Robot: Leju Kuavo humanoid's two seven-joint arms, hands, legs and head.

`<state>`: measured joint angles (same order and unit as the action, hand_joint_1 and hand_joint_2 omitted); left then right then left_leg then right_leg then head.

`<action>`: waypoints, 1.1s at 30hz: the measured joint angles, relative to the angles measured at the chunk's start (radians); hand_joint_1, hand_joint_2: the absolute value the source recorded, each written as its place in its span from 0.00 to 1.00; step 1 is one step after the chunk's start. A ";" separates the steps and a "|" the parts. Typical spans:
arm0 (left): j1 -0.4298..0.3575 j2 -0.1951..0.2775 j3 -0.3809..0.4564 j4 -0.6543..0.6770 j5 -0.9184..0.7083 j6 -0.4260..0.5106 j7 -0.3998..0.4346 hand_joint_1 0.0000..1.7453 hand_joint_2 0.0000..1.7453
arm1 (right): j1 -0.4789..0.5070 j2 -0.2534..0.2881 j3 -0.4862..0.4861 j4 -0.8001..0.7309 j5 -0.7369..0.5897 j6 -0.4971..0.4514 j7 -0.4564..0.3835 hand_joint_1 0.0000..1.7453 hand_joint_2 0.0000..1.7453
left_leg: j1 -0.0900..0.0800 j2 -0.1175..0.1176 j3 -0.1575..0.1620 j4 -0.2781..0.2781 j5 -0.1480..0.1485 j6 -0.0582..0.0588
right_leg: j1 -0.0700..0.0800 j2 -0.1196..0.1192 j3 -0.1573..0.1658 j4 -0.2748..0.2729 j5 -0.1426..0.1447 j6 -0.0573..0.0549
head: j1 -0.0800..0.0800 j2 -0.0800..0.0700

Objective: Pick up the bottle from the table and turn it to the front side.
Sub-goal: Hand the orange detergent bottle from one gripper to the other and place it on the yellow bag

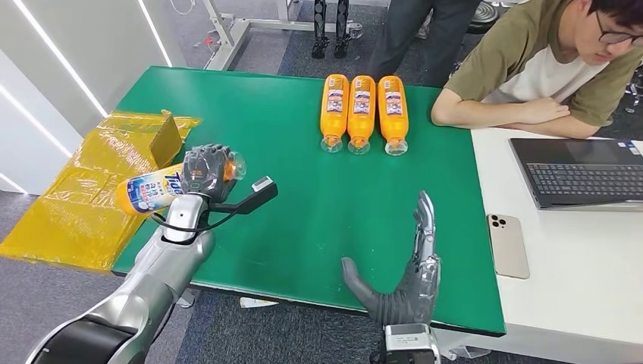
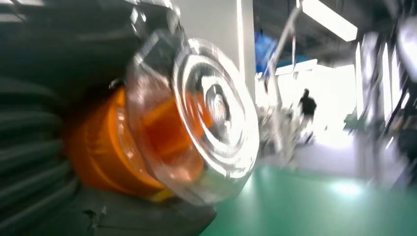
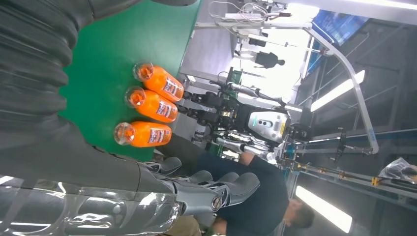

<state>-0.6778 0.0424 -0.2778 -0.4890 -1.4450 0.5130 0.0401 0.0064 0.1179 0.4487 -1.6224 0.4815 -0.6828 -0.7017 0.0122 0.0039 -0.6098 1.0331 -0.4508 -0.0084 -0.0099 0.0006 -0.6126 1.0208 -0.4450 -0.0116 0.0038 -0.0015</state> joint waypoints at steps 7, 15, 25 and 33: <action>-0.003 0.048 -0.027 0.087 -0.066 -0.132 -0.088 1.00 1.00 | -0.003 0.000 0.004 0.000 -0.016 0.000 0.000 0.00 1.00 | 0.000 0.000 0.000 0.000 0.000 0.000 | 0.000 0.000 0.000 0.001 0.000 0.000 | 0.000 0.000; -0.009 0.079 -0.054 0.136 -0.109 -0.260 -0.202 1.00 1.00 | -0.023 0.015 0.004 -0.002 -0.015 0.000 0.000 0.00 1.00 | 0.000 0.000 0.000 0.000 0.000 0.000 | 0.000 0.000 -0.001 0.001 0.000 0.000 | 0.000 0.000; -0.102 0.061 -0.139 0.166 -0.111 -0.454 -0.301 1.00 1.00 | -0.087 0.049 0.009 0.011 -0.053 0.000 0.013 0.00 1.00 | 0.000 0.000 -0.001 0.000 0.002 -0.002 | 0.000 -0.001 -0.001 0.002 0.001 -0.001 | 0.000 0.000; -0.117 0.066 -0.158 0.178 -0.113 -0.470 -0.310 1.00 1.00 | -0.123 0.057 0.028 0.023 -0.065 0.000 0.038 0.00 1.00 | 0.000 0.000 -0.001 0.000 0.002 -0.002 | 0.000 -0.001 -0.002 0.002 0.001 -0.001 | 0.000 0.000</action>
<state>-0.7946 0.1086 -0.4357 -0.3112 -1.5577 0.0431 -0.2701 -0.1165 0.1753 0.4769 -1.5997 0.4170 -0.6825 -0.6641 0.0123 0.0037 -0.6111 1.0332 -0.4489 -0.0102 -0.0099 0.0001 -0.6142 1.0227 -0.4439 -0.0130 0.0039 -0.0015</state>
